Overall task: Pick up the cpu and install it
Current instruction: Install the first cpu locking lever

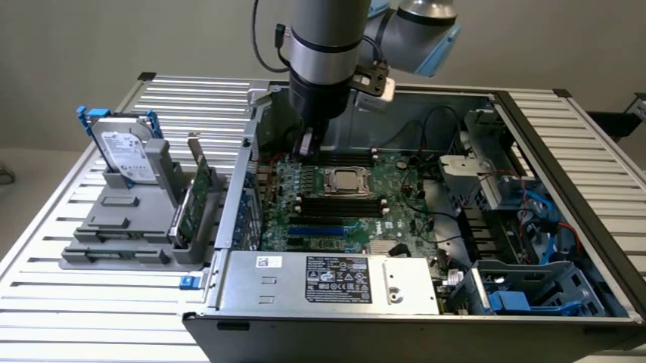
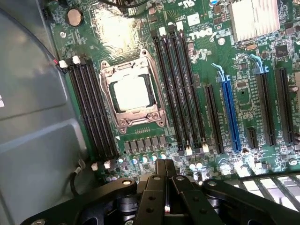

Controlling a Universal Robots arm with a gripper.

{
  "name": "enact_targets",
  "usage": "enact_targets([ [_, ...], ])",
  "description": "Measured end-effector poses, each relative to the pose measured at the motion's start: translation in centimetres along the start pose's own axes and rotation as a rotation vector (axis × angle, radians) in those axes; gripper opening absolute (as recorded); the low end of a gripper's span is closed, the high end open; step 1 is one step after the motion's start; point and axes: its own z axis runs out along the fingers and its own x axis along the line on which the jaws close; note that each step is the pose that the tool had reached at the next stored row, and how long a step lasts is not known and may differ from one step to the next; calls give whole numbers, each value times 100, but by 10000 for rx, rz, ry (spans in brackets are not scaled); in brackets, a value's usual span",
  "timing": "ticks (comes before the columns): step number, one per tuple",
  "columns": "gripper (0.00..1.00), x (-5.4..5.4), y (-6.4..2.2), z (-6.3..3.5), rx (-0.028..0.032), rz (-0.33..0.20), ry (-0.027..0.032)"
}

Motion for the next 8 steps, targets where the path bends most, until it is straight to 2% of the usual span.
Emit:
enact_targets([
  [8, 11, -1, 3, 40, -1, -633, -464],
])
